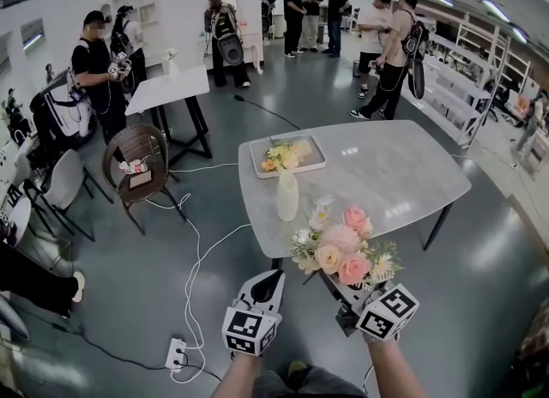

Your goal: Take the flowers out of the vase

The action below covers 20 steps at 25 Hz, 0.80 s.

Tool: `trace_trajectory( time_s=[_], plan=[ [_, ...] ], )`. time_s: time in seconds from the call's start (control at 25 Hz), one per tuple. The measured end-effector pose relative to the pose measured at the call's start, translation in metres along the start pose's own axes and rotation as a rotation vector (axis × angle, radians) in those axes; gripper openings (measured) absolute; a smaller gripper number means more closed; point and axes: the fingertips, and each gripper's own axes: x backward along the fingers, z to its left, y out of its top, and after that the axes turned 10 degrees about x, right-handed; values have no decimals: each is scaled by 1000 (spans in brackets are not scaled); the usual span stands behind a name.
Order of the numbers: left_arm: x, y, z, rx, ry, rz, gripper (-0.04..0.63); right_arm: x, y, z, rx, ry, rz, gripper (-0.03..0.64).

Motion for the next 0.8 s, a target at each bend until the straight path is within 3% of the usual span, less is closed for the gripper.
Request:
trace_trajectory(
  time_s=[0.8],
  plan=[
    [63, -19, 19, 60, 20, 21, 15, 2, -23, 61, -47, -6, 37, 161]
  ],
)
